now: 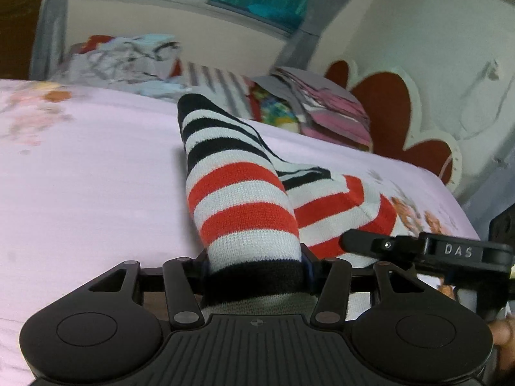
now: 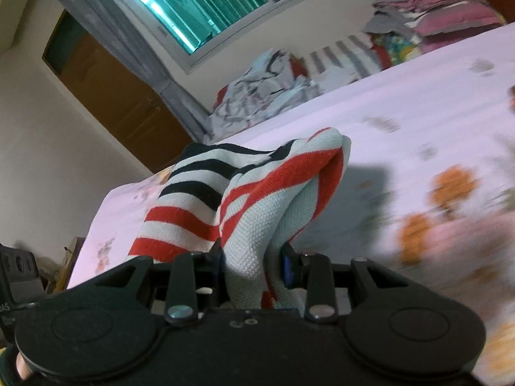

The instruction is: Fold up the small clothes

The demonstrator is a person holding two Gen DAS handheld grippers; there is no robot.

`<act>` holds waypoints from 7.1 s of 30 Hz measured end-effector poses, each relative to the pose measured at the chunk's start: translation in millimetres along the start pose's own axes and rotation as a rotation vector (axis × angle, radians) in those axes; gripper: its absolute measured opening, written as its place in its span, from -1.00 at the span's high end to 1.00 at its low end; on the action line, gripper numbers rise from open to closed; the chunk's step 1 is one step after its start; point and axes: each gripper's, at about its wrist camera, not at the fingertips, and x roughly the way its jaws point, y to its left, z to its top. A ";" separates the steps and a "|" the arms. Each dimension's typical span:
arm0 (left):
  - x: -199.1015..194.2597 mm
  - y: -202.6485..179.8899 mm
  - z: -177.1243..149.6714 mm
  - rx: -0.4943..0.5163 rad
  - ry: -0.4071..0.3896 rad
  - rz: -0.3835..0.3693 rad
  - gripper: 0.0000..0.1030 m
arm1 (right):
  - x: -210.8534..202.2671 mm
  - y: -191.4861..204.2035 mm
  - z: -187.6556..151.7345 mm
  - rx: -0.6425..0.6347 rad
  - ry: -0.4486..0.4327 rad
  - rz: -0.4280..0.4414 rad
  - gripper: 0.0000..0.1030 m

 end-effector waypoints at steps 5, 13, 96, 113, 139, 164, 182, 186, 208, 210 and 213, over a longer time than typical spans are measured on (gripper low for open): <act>-23.1 90.0 7.9 -0.026 -0.013 0.056 0.01 | 71.2 60.0 -20.5 -0.015 0.028 0.036 0.37; -19.9 181.5 4.4 -0.081 -0.038 0.103 0.01 | 149.2 103.8 -30.1 -0.070 0.074 0.016 0.37; -89.9 148.1 -75.8 -0.021 0.061 0.342 -1.00 | 103.8 122.8 -133.1 -0.229 0.118 -0.421 -0.26; -199.8 77.4 -97.6 -0.050 -0.068 0.493 -1.00 | -5.0 163.2 -141.5 -0.290 0.067 -0.289 -0.52; -401.5 -58.0 -197.7 -0.010 -0.252 0.565 -1.00 | -280.1 248.9 -229.9 -0.467 -0.271 -0.302 -0.99; -426.3 -82.1 -211.4 0.042 -0.271 0.610 -1.00 | -287.8 252.1 -246.7 -0.452 -0.293 -0.311 -0.99; -429.1 -83.7 -210.3 0.045 -0.279 0.617 -1.00 | -287.0 251.6 -243.9 -0.451 -0.287 -0.307 -0.99; -431.1 -82.7 -210.8 0.047 -0.281 0.616 -1.00 | -286.4 252.4 -243.9 -0.451 -0.283 -0.304 -0.99; -431.0 -73.2 -211.2 0.047 -0.268 0.601 -1.00 | -281.7 257.0 -247.7 -0.455 -0.269 -0.302 -0.99; -430.2 -72.2 -210.0 0.047 -0.263 0.598 -1.00 | -281.6 257.0 -247.9 -0.454 -0.267 -0.301 -0.99; -428.4 -70.6 -209.1 0.043 -0.257 0.592 -1.00 | -278.6 256.8 -250.4 -0.451 -0.261 -0.305 -0.99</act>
